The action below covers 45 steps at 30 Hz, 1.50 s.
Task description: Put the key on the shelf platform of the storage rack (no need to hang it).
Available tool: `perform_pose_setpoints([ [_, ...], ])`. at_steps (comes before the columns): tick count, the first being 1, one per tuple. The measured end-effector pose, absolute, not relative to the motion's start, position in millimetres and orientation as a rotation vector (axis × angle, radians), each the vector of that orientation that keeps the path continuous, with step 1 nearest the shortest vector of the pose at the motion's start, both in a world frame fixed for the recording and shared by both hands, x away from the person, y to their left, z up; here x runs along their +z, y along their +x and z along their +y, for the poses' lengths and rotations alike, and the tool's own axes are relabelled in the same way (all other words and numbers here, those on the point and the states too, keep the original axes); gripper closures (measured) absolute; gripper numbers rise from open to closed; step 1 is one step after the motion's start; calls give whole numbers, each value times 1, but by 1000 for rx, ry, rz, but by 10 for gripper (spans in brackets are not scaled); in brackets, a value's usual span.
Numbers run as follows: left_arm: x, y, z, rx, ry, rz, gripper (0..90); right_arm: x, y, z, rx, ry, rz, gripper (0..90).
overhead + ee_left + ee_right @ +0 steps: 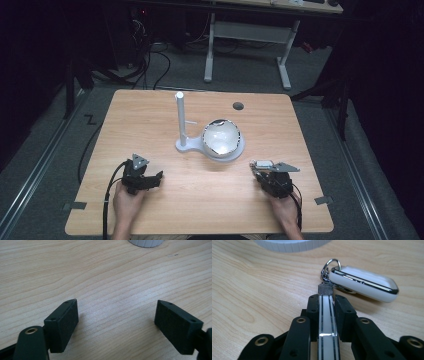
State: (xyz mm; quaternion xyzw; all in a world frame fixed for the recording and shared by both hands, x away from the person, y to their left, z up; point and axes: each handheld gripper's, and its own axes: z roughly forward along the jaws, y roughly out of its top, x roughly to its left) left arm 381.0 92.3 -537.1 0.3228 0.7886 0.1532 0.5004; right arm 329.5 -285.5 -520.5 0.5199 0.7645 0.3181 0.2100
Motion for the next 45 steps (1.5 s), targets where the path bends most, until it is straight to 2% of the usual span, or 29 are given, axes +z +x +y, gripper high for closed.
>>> perform_pose_setpoints([
  [22, -537, 381, 92, 371, 781, 1906, 196, -488, 319, -297, 1009, 1333, 2056, 758],
  [36, -537, 381, 92, 370, 781, 1906, 196, -455, 310, -302, 1100, 1268, 1985, 759],
  [45, -537, 381, 92, 371, 781, 1906, 196, -449, 306, -298, 1134, 1231, 1995, 759],
])
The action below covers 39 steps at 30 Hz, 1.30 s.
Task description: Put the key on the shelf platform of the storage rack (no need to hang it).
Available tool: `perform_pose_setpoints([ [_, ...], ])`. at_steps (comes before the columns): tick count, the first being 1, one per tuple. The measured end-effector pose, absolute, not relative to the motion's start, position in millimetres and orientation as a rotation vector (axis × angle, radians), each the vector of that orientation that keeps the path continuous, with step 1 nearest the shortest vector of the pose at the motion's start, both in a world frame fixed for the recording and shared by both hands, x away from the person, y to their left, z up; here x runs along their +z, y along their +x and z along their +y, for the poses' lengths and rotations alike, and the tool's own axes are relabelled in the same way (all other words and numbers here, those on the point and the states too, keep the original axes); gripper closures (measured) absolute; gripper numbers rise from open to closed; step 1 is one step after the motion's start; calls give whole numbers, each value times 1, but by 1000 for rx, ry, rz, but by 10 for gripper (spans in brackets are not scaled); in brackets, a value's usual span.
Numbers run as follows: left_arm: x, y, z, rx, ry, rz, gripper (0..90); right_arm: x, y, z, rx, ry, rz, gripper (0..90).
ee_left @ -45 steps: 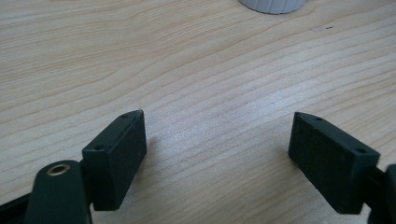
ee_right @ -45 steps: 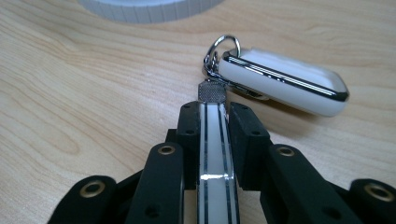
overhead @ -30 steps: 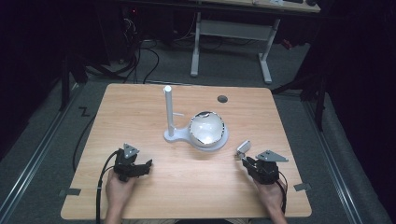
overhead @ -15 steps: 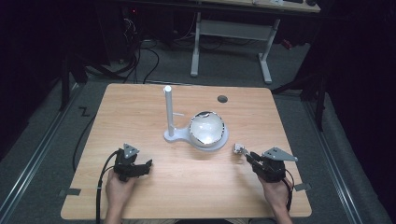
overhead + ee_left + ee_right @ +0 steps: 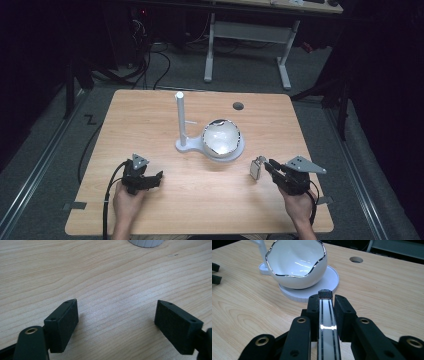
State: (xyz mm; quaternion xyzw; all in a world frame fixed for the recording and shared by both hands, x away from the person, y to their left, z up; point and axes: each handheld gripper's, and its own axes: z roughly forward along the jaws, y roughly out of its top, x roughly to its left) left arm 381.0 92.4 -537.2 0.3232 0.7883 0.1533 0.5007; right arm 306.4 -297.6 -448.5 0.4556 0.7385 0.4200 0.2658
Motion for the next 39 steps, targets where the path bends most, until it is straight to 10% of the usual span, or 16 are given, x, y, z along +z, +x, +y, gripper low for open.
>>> perform_pose_setpoints([
  [39, -537, 381, 93, 370, 782, 1905, 196, -400, 330, -266, 1294, 1038, 2099, 759],
])
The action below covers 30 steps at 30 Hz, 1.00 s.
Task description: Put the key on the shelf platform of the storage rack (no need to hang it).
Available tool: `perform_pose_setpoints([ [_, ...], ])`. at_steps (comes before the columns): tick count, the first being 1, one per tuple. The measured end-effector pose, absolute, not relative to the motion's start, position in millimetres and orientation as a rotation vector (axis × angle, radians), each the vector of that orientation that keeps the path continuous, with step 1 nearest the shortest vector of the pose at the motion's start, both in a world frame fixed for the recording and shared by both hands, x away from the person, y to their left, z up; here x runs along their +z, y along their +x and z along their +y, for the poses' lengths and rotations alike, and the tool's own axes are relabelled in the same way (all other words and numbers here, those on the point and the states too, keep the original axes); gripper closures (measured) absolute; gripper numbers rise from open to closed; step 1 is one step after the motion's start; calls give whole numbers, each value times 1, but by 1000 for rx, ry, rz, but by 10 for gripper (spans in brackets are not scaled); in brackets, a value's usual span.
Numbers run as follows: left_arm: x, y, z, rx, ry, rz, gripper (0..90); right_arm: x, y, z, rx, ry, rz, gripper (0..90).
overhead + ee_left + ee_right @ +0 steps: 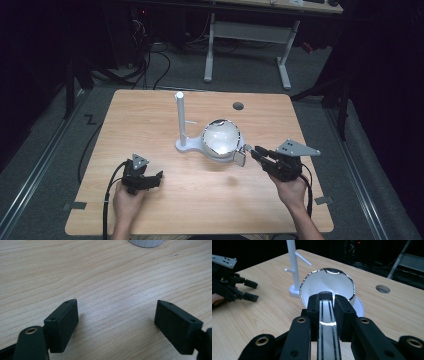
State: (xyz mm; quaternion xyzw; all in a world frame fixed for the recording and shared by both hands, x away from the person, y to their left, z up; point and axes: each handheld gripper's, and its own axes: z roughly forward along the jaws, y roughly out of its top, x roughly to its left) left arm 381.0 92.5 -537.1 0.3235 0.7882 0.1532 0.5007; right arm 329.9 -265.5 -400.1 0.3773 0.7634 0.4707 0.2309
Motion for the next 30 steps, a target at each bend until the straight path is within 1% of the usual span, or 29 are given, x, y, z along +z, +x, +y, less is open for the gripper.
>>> perform_pose_setpoints([
  [10, -537, 381, 93, 370, 782, 1906, 196, -390, 346, -254, 1348, 1027, 2112, 759],
  [21, -537, 381, 92, 370, 781, 1906, 196, -382, 369, -252, 1362, 1056, 2096, 759],
  [30, -537, 381, 93, 370, 782, 1906, 196, -381, 385, -246, 1350, 1059, 2107, 759],
])
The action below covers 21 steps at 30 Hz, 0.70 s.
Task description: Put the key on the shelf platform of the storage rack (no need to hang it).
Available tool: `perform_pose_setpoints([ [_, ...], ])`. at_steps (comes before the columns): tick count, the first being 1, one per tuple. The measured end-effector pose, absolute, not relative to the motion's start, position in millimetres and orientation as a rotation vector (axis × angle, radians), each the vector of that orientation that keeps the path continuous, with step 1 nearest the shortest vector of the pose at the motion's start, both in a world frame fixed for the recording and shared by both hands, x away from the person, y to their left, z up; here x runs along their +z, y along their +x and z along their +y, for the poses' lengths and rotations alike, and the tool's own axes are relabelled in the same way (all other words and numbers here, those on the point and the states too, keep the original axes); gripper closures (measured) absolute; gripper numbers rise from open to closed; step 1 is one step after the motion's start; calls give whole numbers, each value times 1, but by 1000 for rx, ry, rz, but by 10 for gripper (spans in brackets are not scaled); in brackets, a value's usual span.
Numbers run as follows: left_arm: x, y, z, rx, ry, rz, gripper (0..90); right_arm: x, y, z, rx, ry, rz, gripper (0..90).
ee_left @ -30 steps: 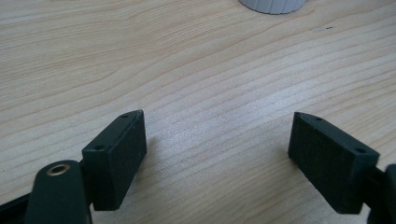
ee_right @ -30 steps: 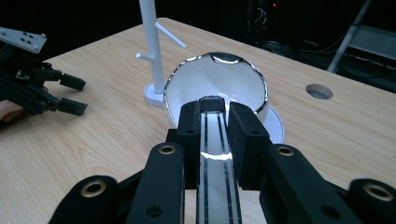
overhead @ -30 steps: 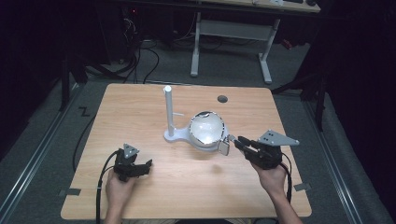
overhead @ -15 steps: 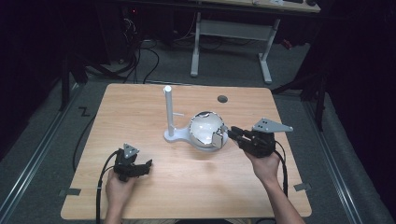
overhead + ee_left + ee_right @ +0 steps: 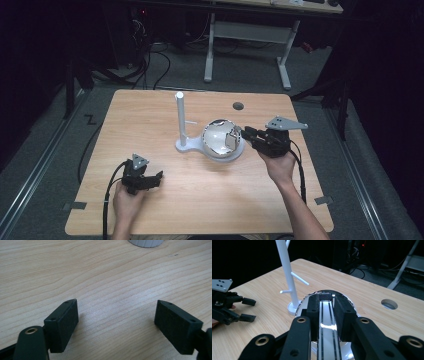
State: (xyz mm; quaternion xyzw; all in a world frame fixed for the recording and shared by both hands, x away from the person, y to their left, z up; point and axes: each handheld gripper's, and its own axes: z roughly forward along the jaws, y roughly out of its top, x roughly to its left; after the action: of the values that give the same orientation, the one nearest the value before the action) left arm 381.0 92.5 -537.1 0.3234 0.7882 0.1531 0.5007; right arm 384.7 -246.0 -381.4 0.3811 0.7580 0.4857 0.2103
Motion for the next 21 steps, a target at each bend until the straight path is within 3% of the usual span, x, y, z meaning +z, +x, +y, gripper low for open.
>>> perform_pose_setpoints([
  [21, -537, 381, 92, 369, 781, 1906, 196, -411, 417, -232, 1238, 1152, 2198, 758],
])
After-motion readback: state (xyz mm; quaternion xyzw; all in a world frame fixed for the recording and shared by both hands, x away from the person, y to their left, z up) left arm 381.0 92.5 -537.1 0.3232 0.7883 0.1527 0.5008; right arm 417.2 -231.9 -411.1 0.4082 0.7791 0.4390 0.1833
